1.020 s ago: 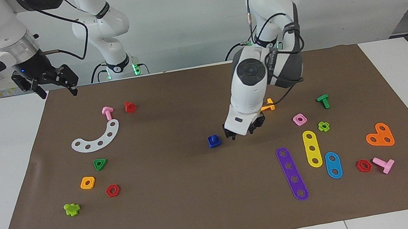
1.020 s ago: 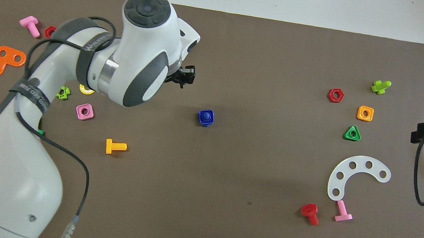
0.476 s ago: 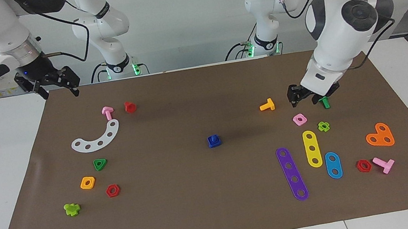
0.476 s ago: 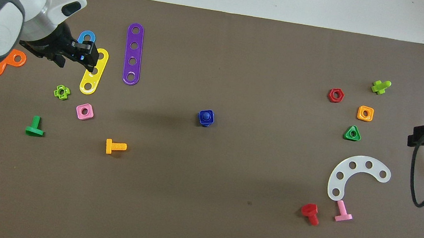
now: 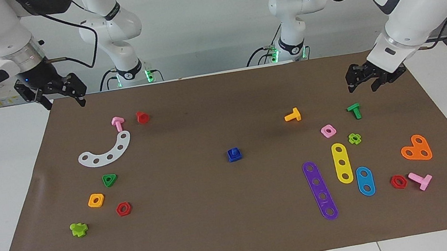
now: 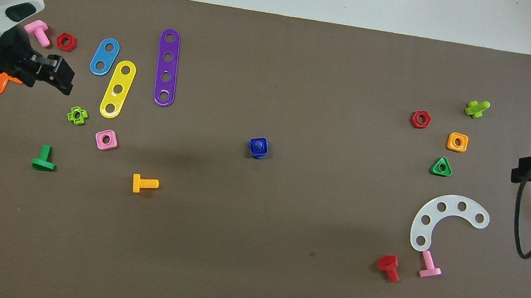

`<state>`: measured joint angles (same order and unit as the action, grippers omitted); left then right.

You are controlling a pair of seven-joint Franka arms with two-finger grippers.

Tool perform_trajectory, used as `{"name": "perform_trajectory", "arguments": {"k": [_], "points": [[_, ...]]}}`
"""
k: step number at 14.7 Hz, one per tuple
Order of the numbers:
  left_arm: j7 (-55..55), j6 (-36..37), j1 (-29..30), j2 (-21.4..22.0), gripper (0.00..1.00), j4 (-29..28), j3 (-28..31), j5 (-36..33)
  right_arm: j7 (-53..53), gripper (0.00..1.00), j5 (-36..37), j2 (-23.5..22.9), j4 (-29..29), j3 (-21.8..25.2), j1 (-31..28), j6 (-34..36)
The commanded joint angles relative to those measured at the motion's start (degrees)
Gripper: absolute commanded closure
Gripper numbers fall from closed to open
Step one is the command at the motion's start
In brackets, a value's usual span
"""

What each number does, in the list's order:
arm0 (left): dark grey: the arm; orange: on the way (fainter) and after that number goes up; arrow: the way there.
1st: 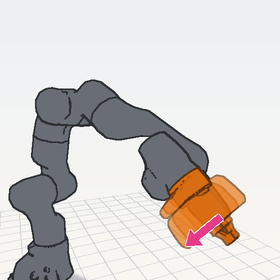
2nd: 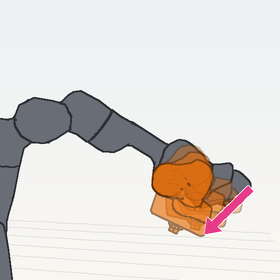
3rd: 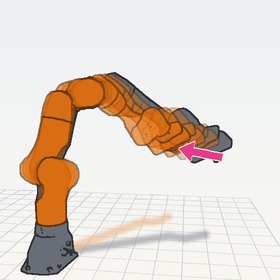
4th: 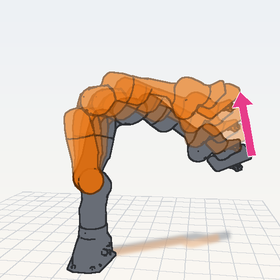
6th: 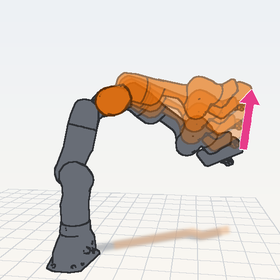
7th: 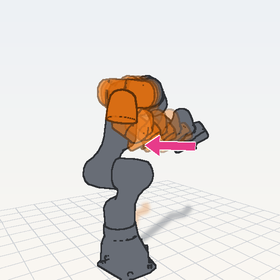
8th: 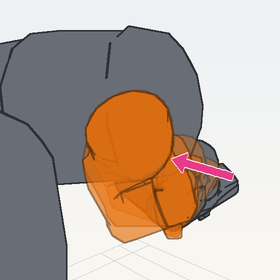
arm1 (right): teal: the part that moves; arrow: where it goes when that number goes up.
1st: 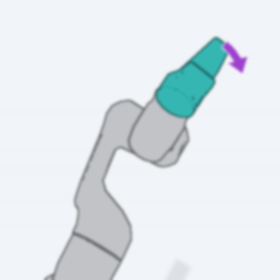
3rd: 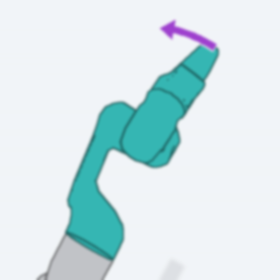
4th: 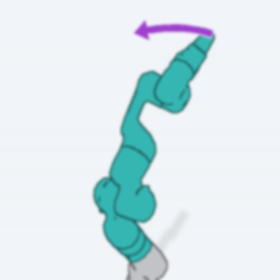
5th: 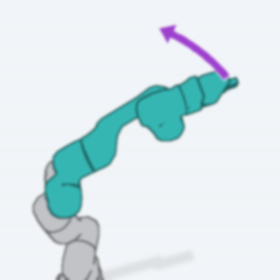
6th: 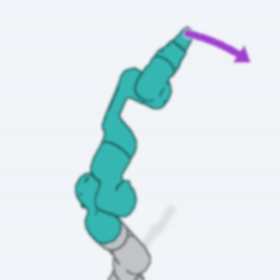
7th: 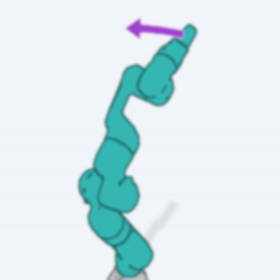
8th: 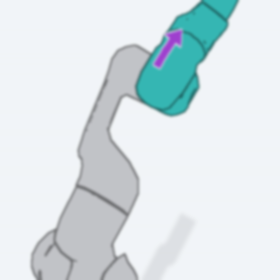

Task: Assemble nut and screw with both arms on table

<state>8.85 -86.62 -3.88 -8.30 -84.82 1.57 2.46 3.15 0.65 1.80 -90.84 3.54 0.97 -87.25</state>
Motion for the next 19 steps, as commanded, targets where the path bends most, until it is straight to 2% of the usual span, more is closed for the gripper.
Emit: {"name": "perform_trajectory", "arguments": {"k": [1, 6, 8, 10, 14, 19], "points": [[2.9, 0.1, 1.9, 4.1, 0.29, -3.7, -0.3, 0.0, 0.0, 0.0, 1.5, 1.2, -1.4, -0.4, -0.3, -1.3], [-1.5, 0.7, 0.9, 5.5, 0.24, -3.8, -0.6, -1.1, 0.7, 0.0, 1.1, 1.2, -1.4, -0.5, -0.2, -1.3], [-2.2, 0.8, 0.9, 6.0, 0.19, -3.9, -0.7, -1.1, 0.5, 0.0, 0.8, 1.4, -1.4, -0.5, -0.4, -1.3], [-2.5, 0.5, 0.9, 6.8, 0.0, -4.7, -0.9, -3.2, 0.5, 0.0, 0.5, 1.4, -1.2, -0.6, -0.1, -1.3], [-7.5, 0.2, 0.0, 7.1, 0.0, -4.7, -1.0, -4.2, 0.2, 0.0, 0.5, 1.4, -1.2, -0.7, 0.2, -0.6], [-8.0, -0.2, 0.0, 7.1, 0.0, -4.7, -1.0, -4.2, 0.2, 0.0, 0.5, 1.4, -1.2, -0.7, 0.2, -0.6]]}}
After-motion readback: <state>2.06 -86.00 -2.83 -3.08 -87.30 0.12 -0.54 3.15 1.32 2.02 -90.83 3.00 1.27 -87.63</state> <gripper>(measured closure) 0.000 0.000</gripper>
